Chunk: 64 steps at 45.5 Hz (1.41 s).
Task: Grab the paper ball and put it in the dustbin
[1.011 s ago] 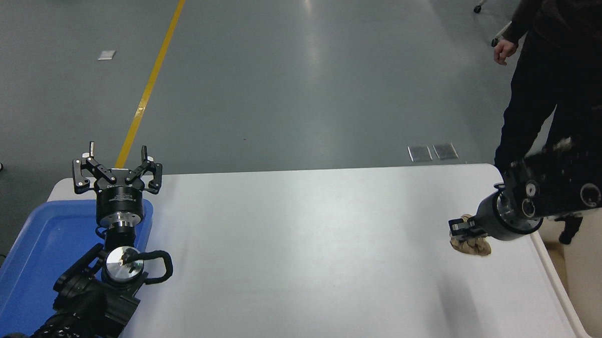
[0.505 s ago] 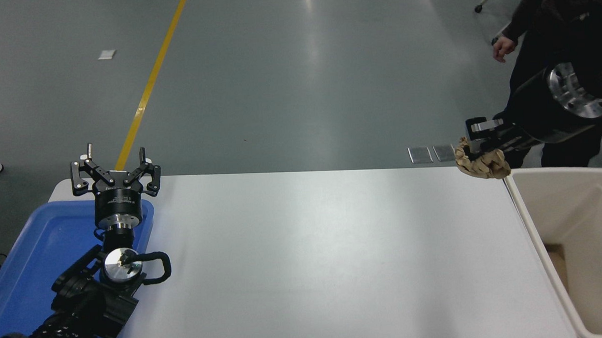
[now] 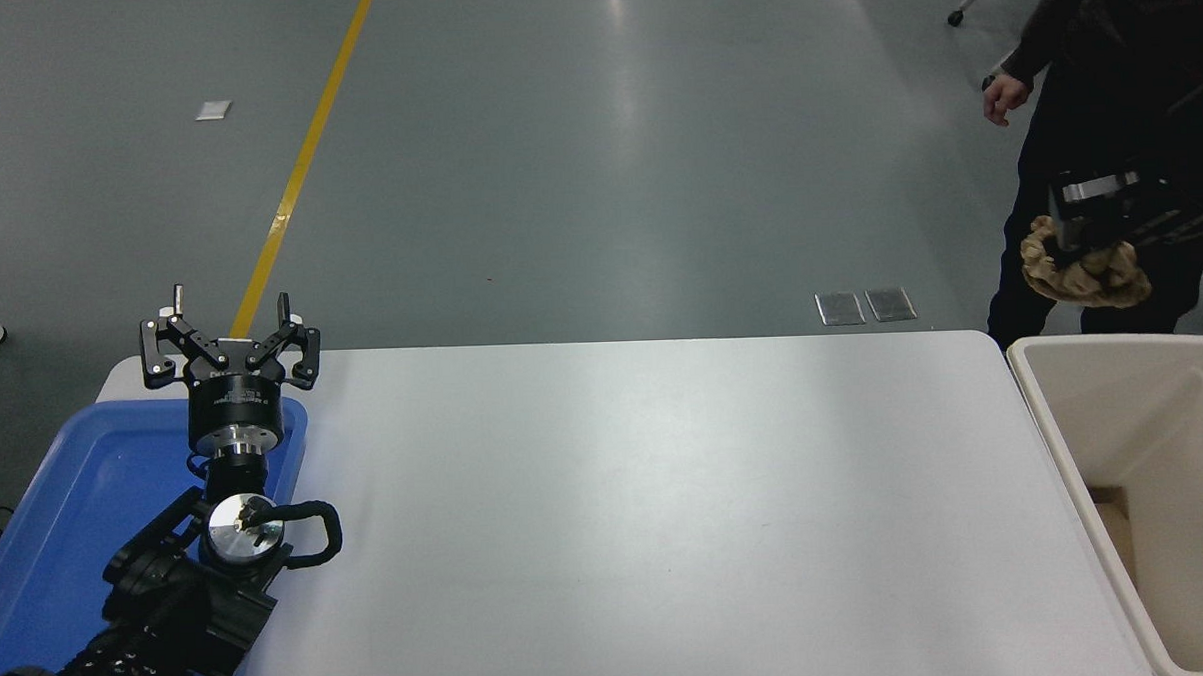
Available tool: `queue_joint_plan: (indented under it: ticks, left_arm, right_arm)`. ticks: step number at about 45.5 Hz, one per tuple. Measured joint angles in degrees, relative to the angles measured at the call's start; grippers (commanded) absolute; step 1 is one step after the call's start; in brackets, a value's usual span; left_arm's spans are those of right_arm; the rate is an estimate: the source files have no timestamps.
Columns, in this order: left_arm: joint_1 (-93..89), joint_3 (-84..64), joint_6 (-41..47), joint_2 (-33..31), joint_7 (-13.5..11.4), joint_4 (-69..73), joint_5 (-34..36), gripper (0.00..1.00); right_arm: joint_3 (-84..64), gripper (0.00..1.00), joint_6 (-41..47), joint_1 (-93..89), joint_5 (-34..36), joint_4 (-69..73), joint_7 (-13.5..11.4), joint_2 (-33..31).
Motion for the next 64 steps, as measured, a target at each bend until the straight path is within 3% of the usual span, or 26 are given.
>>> queue_joint_plan:
  ticks: [7,14,24,37,39,43,45,49,52,55,64]
  left_arm:
    - [0.1,0.0,0.0,0.0,0.0,0.0,0.0,0.99]
    - [0.1,0.0,0.0,0.0,-0.1,0.0,0.0,0.99]
    - [0.1,0.0,0.0,0.0,-0.1,0.0,0.0,0.99]
    - [0.2,0.0,0.0,0.0,-0.1,0.0,0.0,0.99]
    - [0.2,0.0,0.0,0.0,-0.1,0.0,0.0,0.99]
    - [0.2,0.0,0.0,0.0,-0.2,0.0,0.0,0.99]
    - [0.2,0.0,0.0,0.0,-0.2,0.0,0.0,0.99]
    - [0.2,0.0,0.0,0.0,-0.2,0.0,0.0,0.99]
    - [0.2,0.0,0.0,0.0,-0.2,0.0,0.0,0.99]
    - [0.3,0.0,0.0,0.0,-0.2,0.0,0.0,0.99]
    - [0.2,0.0,0.0,0.0,-0.2,0.0,0.0,0.99]
  right_arm:
    - [-1.9,0.0,-8.2,-11.6,-5.6,-7.0,-0.3,-2.8]
    - [-2.6,0.0,-17.6,-26.5,-6.9,-14.8,-0.5,-4.2]
    - [5.5,0.0,-28.6,-51.5,-0.7,-29.3,-0.8,-4.1]
    - [22.6,0.0,-36.4,-77.7,9.7,-48.6,-2.3,2.7]
    - [24.4,0.09,-37.0,-80.5,11.8,-51.2,-2.5,4.2]
    - [26.8,0.16,-37.8,-84.7,15.4,-55.9,-2.8,6.8]
    - [27.8,0.35,-38.2,-86.6,17.1,-56.7,-3.0,8.1]
    - [29.3,0.54,-38.9,-89.1,19.4,-58.9,-3.2,9.9]
    - [30.2,0.82,-39.4,-90.4,20.6,-60.0,-3.2,10.8]
    - [31.1,0.99,-39.9,-91.5,21.6,-61.0,-3.3,11.6]
    - [32.0,1.0,-40.1,-92.7,22.5,-62.1,-3.4,12.4]
